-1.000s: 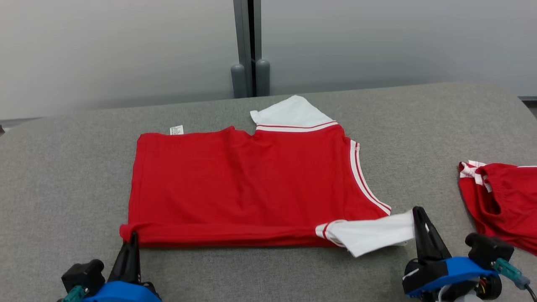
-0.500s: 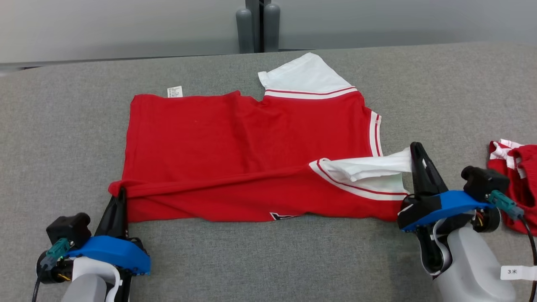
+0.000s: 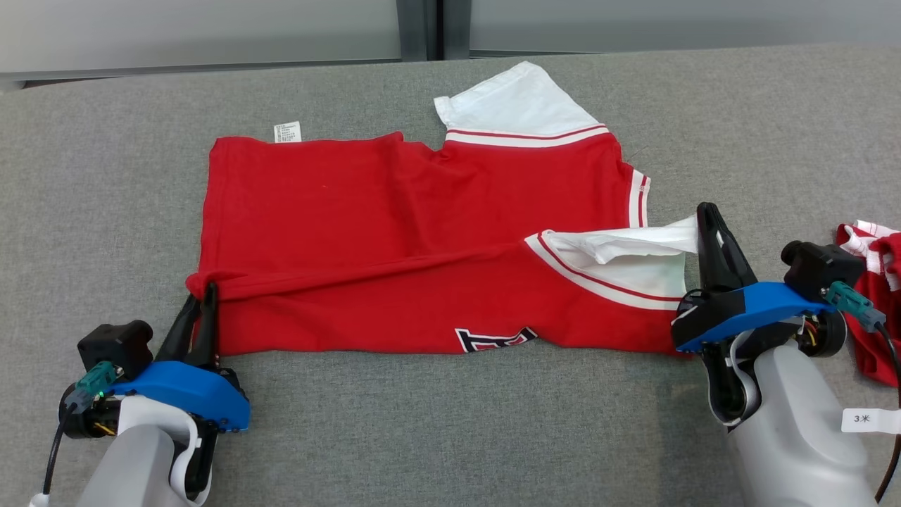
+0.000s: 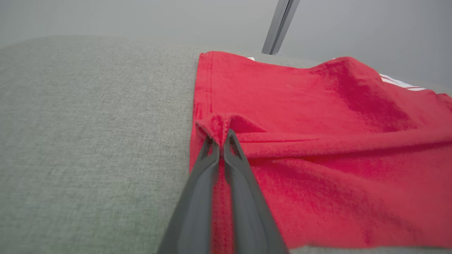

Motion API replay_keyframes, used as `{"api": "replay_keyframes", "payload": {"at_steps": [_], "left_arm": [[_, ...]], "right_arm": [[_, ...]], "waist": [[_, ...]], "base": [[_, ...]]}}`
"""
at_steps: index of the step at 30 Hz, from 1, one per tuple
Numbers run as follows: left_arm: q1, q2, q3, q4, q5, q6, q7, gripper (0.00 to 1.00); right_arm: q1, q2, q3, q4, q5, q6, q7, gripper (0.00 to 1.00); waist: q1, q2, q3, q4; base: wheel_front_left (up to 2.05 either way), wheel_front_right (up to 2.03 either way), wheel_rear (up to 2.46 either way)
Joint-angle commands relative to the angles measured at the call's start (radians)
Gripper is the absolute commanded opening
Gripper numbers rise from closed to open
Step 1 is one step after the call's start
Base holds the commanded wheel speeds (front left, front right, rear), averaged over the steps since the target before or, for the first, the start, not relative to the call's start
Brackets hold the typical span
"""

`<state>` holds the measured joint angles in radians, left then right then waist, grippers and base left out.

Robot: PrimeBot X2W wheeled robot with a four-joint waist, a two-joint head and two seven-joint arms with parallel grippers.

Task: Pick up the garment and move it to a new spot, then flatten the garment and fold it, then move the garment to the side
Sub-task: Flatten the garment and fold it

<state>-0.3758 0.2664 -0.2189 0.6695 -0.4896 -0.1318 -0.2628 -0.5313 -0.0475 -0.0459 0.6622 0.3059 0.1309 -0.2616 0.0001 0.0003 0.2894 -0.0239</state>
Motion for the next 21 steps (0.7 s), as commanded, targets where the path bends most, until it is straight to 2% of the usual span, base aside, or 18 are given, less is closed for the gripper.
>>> {"api": "replay_keyframes", "payload": {"at_steps": [1, 2, 9, 12, 21], "left_arm": [[-0.007, 0.005, -0.001, 0.002, -0.009, 0.002, -0.003, 1.0], [0.001, 0.003, 0.003, 0.002, -0.016, 0.002, -0.003, 1.0], [0.091, -0.034, 0.043, -0.006, -0.042, 0.002, -0.003, 1.0], [0.12, -0.046, 0.032, 0.006, -0.05, 0.002, -0.003, 1.0], [0.11, -0.033, 0.018, 0.075, -0.063, 0.002, 0.001, 1.0]], "right_arm": [[-0.016, -0.006, 0.001, 0.001, 0.017, 0.0, -0.005, 0.77], [-0.017, -0.007, 0.002, -0.009, 0.012, 0.0, -0.005, 1.0], [0.066, -0.006, -0.024, -0.079, 0.021, 0.0, -0.004, 1.0], [0.106, -0.006, -0.024, -0.116, 0.028, 0.0, -0.004, 1.0], [0.228, -0.006, -0.033, -0.174, 0.021, 0.0, -0.004, 1.0]], "waist": [[-0.0001, -0.0003, -0.001, -0.001], [-0.0001, -0.0003, -0.004, -0.001], [-0.0001, -0.0003, -0.044, -0.004], [-0.0001, -0.0003, -0.054, -0.008], [-0.0001, -0.0003, -0.051, -0.036]], "base": [[0.0, 0.0, 0.0], [0.0, 0.0, 0.0], [0.0, 0.0, 0.0], [0.0, 0.0, 0.0], [0.0, 0.0, 0.0]]}}
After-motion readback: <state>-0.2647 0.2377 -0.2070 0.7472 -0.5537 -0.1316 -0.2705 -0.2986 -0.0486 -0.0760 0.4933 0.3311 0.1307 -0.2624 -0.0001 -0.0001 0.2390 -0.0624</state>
